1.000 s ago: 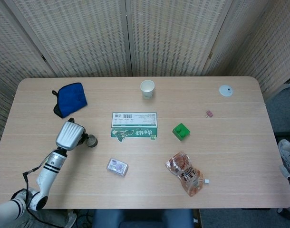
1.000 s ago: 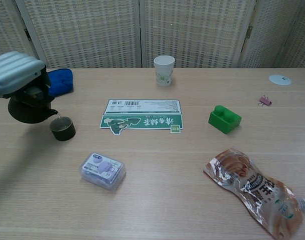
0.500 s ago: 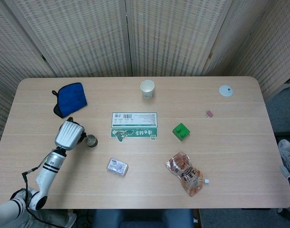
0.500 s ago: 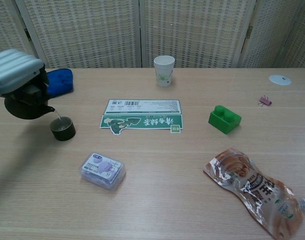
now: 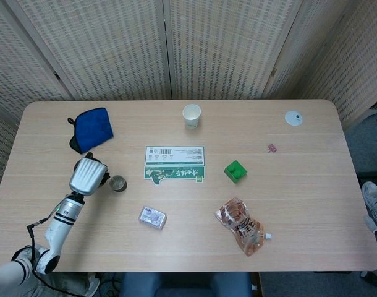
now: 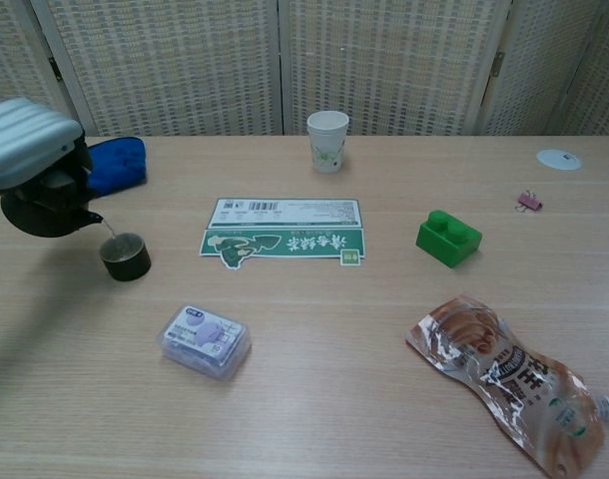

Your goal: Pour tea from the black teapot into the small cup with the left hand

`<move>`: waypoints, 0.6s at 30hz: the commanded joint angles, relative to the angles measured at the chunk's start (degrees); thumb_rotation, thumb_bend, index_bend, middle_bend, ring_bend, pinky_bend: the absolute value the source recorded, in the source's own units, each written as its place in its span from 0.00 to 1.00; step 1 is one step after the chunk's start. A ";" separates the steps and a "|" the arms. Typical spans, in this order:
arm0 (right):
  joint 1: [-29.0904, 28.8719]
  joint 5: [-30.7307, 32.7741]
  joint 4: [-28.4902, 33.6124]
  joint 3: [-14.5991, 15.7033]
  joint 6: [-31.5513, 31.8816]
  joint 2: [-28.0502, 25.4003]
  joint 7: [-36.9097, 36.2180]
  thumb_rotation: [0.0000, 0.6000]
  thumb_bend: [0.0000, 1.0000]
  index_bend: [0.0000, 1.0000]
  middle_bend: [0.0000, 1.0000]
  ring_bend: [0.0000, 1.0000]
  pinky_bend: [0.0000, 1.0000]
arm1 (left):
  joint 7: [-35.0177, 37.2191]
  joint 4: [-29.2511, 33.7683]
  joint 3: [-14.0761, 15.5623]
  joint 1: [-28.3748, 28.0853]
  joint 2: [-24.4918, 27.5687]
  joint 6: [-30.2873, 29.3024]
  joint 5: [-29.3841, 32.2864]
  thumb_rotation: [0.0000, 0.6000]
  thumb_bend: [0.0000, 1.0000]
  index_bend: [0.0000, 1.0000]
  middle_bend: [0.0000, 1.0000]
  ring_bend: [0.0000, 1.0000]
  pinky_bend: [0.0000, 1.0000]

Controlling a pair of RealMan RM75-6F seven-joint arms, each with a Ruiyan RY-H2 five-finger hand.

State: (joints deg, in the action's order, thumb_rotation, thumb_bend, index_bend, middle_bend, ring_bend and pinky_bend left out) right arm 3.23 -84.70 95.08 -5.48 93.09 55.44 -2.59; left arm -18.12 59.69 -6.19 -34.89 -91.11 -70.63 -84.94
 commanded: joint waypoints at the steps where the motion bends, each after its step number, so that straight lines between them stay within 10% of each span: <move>1: 0.00 0.02 -0.01 0.00 -0.01 0.02 0.02 1.00 0.17 0.38 0.33 0.25 0.20 | -0.12 -0.39 0.12 0.02 -0.12 -0.16 -0.20 1.00 0.40 1.00 1.00 1.00 0.45; 18: 0.00 0.10 0.02 -0.03 -0.11 0.02 0.03 1.00 0.17 0.38 0.33 0.25 0.20 | -0.20 -2.30 0.57 -0.03 -0.91 -0.50 -0.94 1.00 0.40 1.00 1.00 1.00 0.45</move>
State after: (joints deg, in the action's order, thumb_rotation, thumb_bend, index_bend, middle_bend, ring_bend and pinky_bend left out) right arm 3.23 -84.60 95.09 -5.51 92.98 55.46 -2.57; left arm -18.31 57.40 -5.62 -34.93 -92.02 -71.13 -85.87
